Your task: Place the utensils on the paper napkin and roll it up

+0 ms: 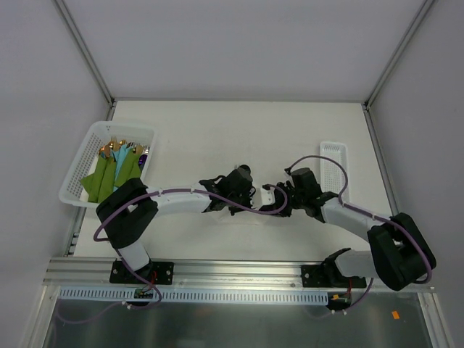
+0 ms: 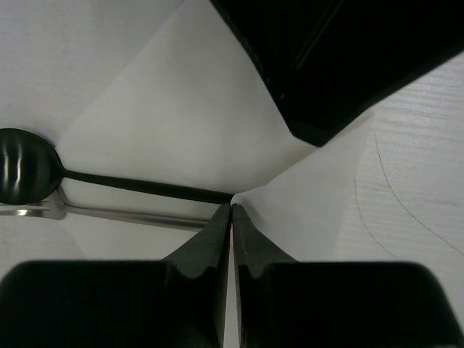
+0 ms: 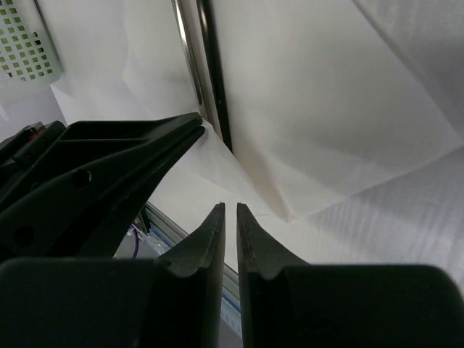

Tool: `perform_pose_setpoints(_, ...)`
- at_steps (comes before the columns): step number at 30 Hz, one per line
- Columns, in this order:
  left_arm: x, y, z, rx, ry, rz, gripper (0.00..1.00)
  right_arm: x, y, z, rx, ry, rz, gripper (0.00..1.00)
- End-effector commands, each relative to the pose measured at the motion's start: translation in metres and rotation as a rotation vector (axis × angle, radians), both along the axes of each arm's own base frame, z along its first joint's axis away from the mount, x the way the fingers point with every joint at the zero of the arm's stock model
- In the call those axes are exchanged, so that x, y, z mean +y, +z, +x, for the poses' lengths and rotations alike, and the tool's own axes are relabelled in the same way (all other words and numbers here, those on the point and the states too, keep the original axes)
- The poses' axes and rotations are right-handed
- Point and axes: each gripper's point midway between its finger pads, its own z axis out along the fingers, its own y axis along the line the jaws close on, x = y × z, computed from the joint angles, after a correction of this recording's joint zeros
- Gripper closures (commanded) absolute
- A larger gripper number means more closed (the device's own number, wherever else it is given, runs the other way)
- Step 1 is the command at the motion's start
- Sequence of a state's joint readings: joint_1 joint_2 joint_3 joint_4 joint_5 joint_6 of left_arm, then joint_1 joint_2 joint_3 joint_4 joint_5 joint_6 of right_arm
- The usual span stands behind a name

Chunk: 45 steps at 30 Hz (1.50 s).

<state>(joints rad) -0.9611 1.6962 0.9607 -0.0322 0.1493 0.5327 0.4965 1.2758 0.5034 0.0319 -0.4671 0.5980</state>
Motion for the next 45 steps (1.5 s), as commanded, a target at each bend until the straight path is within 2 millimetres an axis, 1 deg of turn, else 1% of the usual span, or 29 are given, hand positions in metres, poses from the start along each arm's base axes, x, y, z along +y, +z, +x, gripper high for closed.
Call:
perform_pose_setpoints(1,-0.012,0.013,0.010,-0.029,-0.002,-0.045,0.94,0.022,0.008,0.008,-0.014,0.006,0.072,0.86)
perform_pose_setpoints(3,-0.012,0.011,0.010,-0.027,0.002,-0.042,0.94,0.027,0.005,0.009,-0.008,0.011,0.072,0.87)
perform_pose_setpoints(4,-0.012,0.011,0.011,-0.025,0.010,-0.041,0.91,0.030,-0.002,0.007,0.012,0.021,0.065,0.87)
perform_pose_setpoints(7,-0.009,0.010,0.012,-0.033,0.021,-0.033,0.88,0.038,-0.009,0.004,0.036,0.044,0.059,0.89)
perform_pose_setpoints(8,-0.008,0.009,0.013,-0.033,0.025,-0.029,0.84,0.039,-0.017,0.003,0.056,0.044,0.041,0.89)
perform_pose_setpoints(10,-0.007,0.009,0.015,-0.034,0.039,-0.029,0.80,0.041,-0.023,0.002,0.068,0.048,0.028,0.89)
perform_pose_setpoints(12,-0.007,0.016,0.016,-0.035,0.051,-0.045,0.73,0.042,-0.032,0.002,0.090,0.051,0.012,0.90)
perform_pose_setpoints(13,-0.008,0.022,0.016,-0.028,0.072,-0.061,0.69,0.041,-0.035,0.001,0.097,0.049,0.006,0.91)
perform_pose_setpoints(14,-0.006,0.033,0.017,-0.028,0.089,-0.077,0.62,0.041,-0.038,0.001,0.106,0.049,-0.003,0.91)
perform_pose_setpoints(16,-0.003,0.052,0.018,-0.003,0.145,-0.123,0.57,0.039,-0.042,-0.001,0.116,0.042,-0.015,0.92)
perform_pose_setpoints(17,0.003,0.073,0.022,-0.008,0.179,-0.169,0.54,0.038,-0.044,-0.001,0.118,0.037,-0.021,0.92)
perform_pose_setpoints(19,0.017,0.087,0.023,0.036,0.249,-0.196,0.49,0.036,-0.045,-0.002,0.123,0.031,-0.025,0.92)
perform_pose_setpoints(20,0.023,0.102,0.023,0.046,0.265,-0.232,0.49,0.035,-0.046,-0.002,0.122,0.028,-0.031,0.92)
perform_pose_setpoints(21,0.041,0.102,0.028,0.075,0.316,-0.221,0.48,0.034,-0.046,-0.002,0.125,0.026,-0.036,0.92)
perform_pose_setpoints(24,0.067,0.104,0.025,0.178,0.400,-0.240,0.47,0.034,-0.043,0.000,0.114,0.025,-0.043,0.92)
perform_pose_setpoints(25,0.088,0.093,0.024,0.238,0.470,-0.216,0.46,0.033,-0.044,-0.002,0.118,0.026,-0.051,0.92)
perform_pose_setpoints(27,0.102,0.082,0.019,0.315,0.512,-0.210,0.47,0.033,-0.043,0.000,0.110,0.024,-0.059,0.92)
perform_pose_setpoints(28,0.118,0.071,0.020,0.365,0.582,-0.199,0.47,0.032,-0.043,0.000,0.112,0.022,-0.074,0.92)
perform_pose_setpoints(30,0.129,0.059,0.017,0.442,0.631,-0.198,0.47,0.030,-0.042,0.000,0.110,0.023,-0.088,0.92)
perform_pose_setpoints(31,0.141,0.053,0.023,0.474,0.698,-0.204,0.47,0.031,-0.041,0.000,0.103,0.028,-0.090,0.92)
perform_pose_setpoints(32,0.147,0.044,0.024,0.514,0.736,-0.189,0.48,0.031,-0.041,0.000,0.101,0.027,-0.095,0.92)
perform_pose_setpoints(34,0.153,0.039,0.028,0.590,0.793,-0.209,0.48,0.032,-0.041,-0.001,0.103,0.031,-0.097,0.92)
perform_pose_setpoints(35,0.161,0.035,0.033,0.621,0.836,-0.215,0.49,0.033,-0.040,0.000,0.102,0.032,-0.098,0.92)
perform_pose_setpoints(36,0.163,0.026,0.032,0.667,0.861,-0.198,0.50,0.033,-0.040,0.000,0.104,0.031,-0.103,0.92)
perform_pose_setpoints(38,0.161,0.022,0.028,0.730,0.852,-0.207,0.51,0.033,-0.040,0.000,0.101,0.034,-0.110,0.92)
perform_pose_setpoints(40,0.153,0.030,0.023,0.765,0.783,-0.247,0.55,0.032,-0.038,0.000,0.097,0.037,-0.116,0.92)
perform_pose_setpoints(41,0.140,0.044,0.016,0.805,0.690,-0.312,0.56,0.032,-0.038,0.000,0.095,0.036,-0.119,0.93)
perform_pose_setpoints(44,0.119,0.080,0.009,0.815,0.552,-0.417,0.58,0.032,-0.035,-0.001,0.088,0.037,-0.120,0.92)
perform_pose_setpoints(45,0.111,0.093,0.002,0.820,0.491,-0.448,0.59,0.032,-0.035,0.000,0.087,0.036,-0.120,0.92)
